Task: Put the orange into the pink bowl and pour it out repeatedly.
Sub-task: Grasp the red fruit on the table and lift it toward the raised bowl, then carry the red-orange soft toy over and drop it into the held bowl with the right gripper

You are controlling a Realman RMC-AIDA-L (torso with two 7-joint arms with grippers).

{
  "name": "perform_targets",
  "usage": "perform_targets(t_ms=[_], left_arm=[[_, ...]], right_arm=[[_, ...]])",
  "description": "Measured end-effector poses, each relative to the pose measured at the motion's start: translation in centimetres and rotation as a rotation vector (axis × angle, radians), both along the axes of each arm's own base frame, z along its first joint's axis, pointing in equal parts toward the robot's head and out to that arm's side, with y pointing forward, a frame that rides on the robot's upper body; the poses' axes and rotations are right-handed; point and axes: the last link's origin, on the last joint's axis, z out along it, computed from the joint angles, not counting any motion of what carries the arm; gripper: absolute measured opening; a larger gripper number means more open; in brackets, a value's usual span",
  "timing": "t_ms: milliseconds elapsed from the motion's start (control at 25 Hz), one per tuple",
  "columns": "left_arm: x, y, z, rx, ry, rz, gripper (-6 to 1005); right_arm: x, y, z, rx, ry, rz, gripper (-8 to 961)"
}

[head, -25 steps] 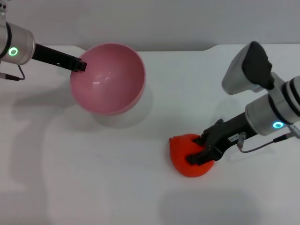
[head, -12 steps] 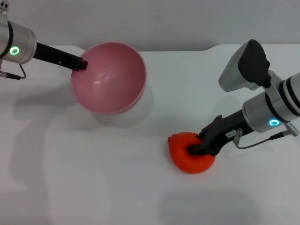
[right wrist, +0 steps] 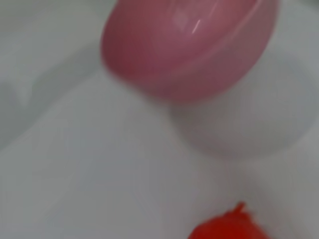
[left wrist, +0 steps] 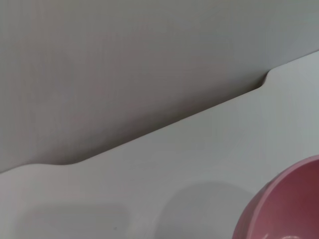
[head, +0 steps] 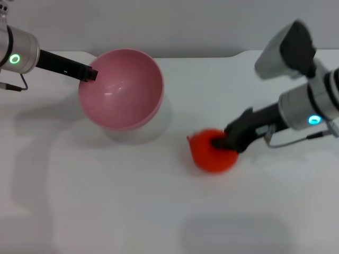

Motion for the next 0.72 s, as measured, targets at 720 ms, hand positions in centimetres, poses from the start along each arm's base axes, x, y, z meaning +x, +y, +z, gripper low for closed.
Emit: perform_targets(t_ms=[720], left_arm=[[0.5,-0.5,-1.2,-0.060,0.024,-0.033,42]], right_arm=[[-12.9,-1.6,8.7,0.328,0.105,0.389,82]])
